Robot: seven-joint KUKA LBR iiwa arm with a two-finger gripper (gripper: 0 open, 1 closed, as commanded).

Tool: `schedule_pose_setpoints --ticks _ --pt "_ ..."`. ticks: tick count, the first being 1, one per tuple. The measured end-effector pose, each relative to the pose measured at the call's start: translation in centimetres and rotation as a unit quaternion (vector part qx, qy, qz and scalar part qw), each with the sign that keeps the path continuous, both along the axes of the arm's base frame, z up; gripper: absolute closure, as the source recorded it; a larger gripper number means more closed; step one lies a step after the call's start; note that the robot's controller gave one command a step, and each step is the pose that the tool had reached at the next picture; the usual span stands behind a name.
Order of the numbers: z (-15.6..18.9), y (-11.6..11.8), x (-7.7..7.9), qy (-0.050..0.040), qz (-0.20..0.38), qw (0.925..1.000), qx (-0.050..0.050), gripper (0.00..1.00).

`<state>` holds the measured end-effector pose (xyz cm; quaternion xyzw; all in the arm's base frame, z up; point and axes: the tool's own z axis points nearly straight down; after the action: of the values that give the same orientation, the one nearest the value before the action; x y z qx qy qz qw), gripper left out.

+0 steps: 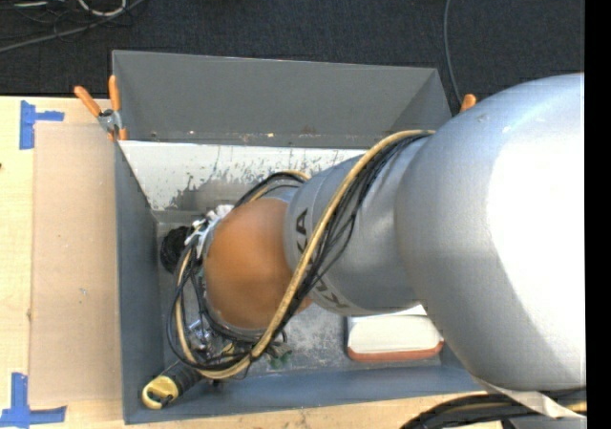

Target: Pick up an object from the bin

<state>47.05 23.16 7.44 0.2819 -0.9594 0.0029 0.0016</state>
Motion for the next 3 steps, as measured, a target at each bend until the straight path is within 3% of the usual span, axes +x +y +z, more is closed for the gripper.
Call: schedule_pose_setpoints --ticks 2,3 --pt "2.4 0.0 -0.2 0.0023 -0.001 1.0000 -0.001 1.00" --pt "8.8 0.0 -0.2 0.0037 -0.003 1.0000 -0.002 1.00"
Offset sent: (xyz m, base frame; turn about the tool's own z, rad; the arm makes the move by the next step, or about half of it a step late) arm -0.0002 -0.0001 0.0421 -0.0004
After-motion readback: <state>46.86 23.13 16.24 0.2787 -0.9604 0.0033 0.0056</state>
